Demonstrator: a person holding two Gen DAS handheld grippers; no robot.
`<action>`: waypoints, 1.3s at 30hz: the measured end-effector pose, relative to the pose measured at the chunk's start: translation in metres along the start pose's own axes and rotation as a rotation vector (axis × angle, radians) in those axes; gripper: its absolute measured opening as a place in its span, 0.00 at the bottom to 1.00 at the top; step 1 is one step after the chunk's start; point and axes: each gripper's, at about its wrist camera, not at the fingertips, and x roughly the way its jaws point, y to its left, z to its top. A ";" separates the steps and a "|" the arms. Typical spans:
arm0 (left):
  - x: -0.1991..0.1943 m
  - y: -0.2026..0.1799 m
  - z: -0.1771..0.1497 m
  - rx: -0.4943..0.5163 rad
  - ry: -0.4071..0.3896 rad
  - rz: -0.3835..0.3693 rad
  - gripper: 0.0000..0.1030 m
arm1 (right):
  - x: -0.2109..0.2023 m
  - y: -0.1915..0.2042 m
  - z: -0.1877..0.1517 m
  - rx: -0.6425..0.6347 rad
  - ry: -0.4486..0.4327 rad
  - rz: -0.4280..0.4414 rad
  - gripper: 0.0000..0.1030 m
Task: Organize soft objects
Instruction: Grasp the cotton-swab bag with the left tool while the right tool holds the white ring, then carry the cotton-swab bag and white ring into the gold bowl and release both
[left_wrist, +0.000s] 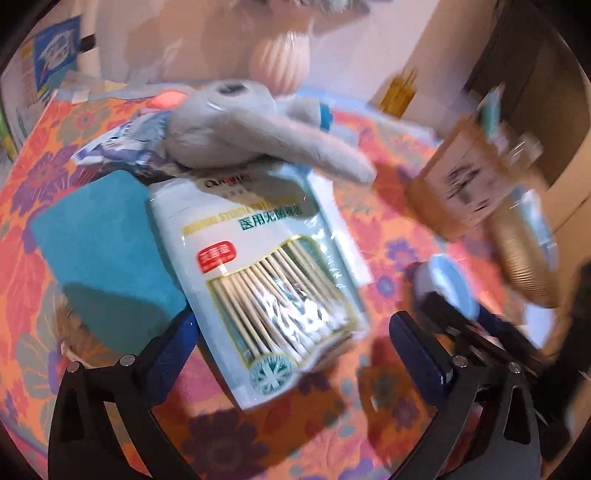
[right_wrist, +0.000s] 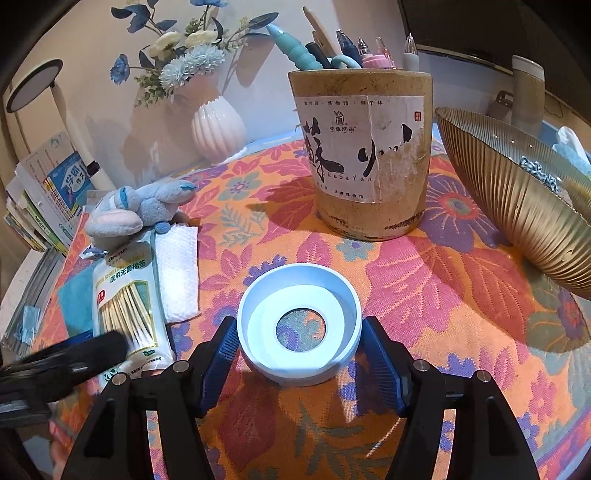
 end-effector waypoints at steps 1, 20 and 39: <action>0.004 -0.003 0.003 -0.001 0.003 0.027 0.99 | 0.000 -0.002 0.000 0.006 0.005 -0.029 0.65; -0.033 0.014 -0.013 0.094 -0.126 -0.089 0.23 | -0.005 -0.021 -0.001 -0.066 0.037 -0.086 0.66; 0.009 -0.022 -0.008 0.055 0.032 -0.424 0.34 | 0.002 -0.021 -0.001 -0.071 0.042 -0.090 0.67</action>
